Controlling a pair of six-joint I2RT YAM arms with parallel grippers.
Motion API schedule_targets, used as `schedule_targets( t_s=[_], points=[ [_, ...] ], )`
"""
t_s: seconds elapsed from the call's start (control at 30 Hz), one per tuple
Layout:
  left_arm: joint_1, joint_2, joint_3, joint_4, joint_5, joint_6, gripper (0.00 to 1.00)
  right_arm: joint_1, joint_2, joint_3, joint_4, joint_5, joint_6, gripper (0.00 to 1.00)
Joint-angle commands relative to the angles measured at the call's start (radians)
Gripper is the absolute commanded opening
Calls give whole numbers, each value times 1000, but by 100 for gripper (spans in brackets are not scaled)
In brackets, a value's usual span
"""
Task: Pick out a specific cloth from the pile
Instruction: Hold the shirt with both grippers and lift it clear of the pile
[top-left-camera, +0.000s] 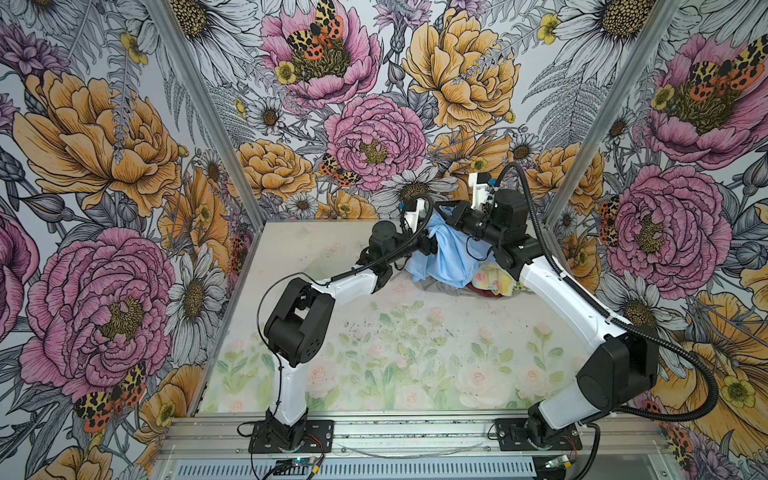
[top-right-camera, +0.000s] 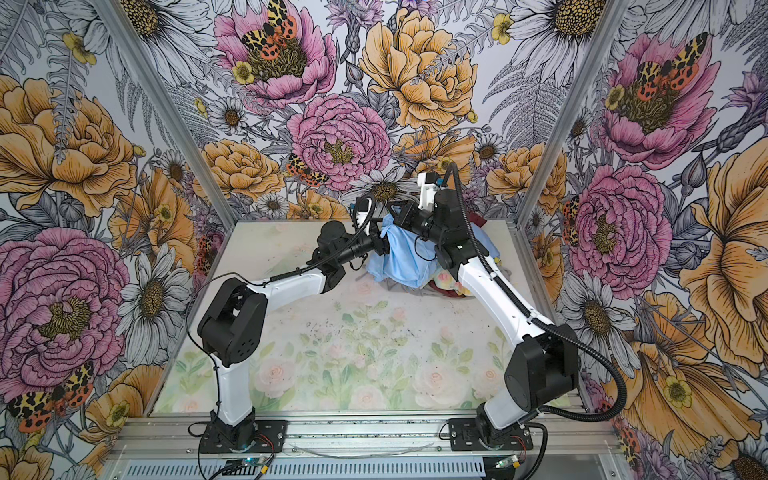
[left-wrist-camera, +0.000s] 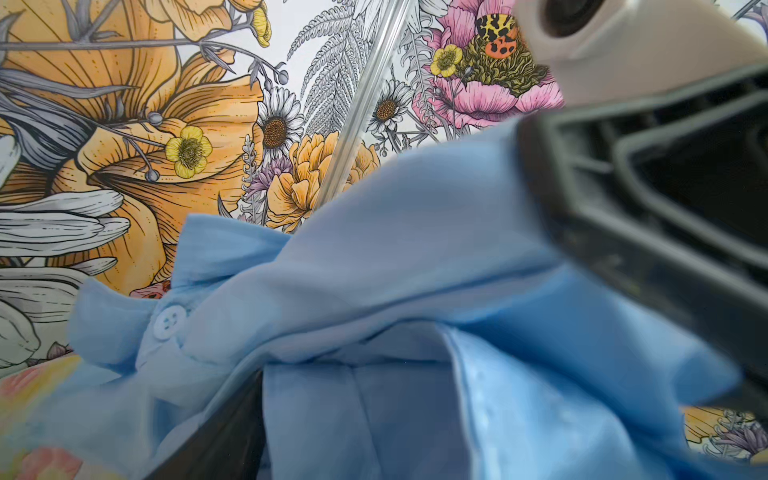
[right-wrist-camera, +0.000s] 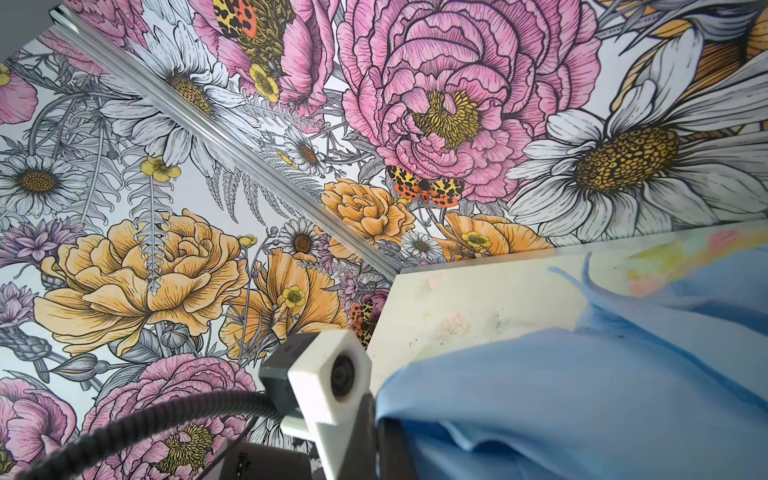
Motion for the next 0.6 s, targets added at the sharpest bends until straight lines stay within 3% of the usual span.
schedule_targets(
  t_s=[0.0,0.17,0.57],
  points=[
    [-16,38,16,137,52,-63,80,-2,-35,-6,54,-28,28,0],
    [-36,70,21,231,46,-82,88,-1,-38,-15,65,-42,46,0],
    [-56,144,97,416,-98,-155,84,4,-59,-85,127,-27,111,0]
  ],
)
